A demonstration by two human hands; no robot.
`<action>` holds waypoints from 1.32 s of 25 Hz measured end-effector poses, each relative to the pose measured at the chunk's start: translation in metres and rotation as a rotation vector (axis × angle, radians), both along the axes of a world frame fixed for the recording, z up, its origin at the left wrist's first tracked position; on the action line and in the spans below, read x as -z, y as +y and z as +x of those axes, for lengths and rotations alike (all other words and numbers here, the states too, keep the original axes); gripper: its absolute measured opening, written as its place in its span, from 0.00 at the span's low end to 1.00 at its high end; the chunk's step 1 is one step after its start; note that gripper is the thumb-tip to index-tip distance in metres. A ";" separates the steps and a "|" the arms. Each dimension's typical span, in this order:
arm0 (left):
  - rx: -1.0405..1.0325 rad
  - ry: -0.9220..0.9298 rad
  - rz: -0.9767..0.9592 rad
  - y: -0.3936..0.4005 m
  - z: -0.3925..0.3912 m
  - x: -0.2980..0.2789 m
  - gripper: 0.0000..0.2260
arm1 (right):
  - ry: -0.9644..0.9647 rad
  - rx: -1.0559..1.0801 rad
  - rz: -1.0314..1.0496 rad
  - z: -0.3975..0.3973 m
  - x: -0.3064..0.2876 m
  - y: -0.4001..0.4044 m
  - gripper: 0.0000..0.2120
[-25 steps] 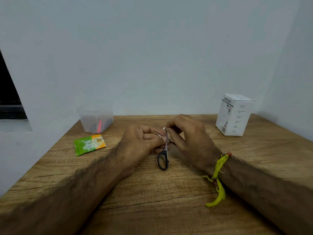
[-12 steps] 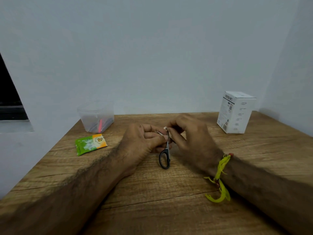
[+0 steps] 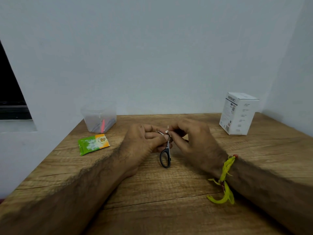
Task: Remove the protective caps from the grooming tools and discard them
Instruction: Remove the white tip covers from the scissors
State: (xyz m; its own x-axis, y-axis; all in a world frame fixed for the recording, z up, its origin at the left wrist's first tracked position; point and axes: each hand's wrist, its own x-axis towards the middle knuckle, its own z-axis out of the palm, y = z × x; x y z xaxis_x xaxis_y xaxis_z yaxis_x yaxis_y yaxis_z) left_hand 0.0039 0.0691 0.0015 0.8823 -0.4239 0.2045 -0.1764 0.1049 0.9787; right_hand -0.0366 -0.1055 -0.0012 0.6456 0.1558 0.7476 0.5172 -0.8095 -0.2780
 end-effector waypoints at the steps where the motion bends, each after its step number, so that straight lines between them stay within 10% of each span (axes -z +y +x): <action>1: 0.001 0.004 -0.001 0.000 0.000 0.000 0.08 | 0.000 -0.002 0.006 -0.001 0.000 -0.001 0.01; 33: -0.088 0.157 -0.051 0.000 0.004 -0.004 0.07 | -0.002 0.013 -0.313 -0.005 0.003 0.001 0.08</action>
State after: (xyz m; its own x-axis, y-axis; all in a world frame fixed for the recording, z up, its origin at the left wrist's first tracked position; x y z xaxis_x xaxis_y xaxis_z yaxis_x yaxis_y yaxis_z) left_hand 0.0075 0.0693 0.0054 0.9383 -0.3362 0.0807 -0.0328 0.1457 0.9888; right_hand -0.0412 -0.1043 -0.0039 0.6475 0.3706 0.6659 0.5068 -0.8620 -0.0132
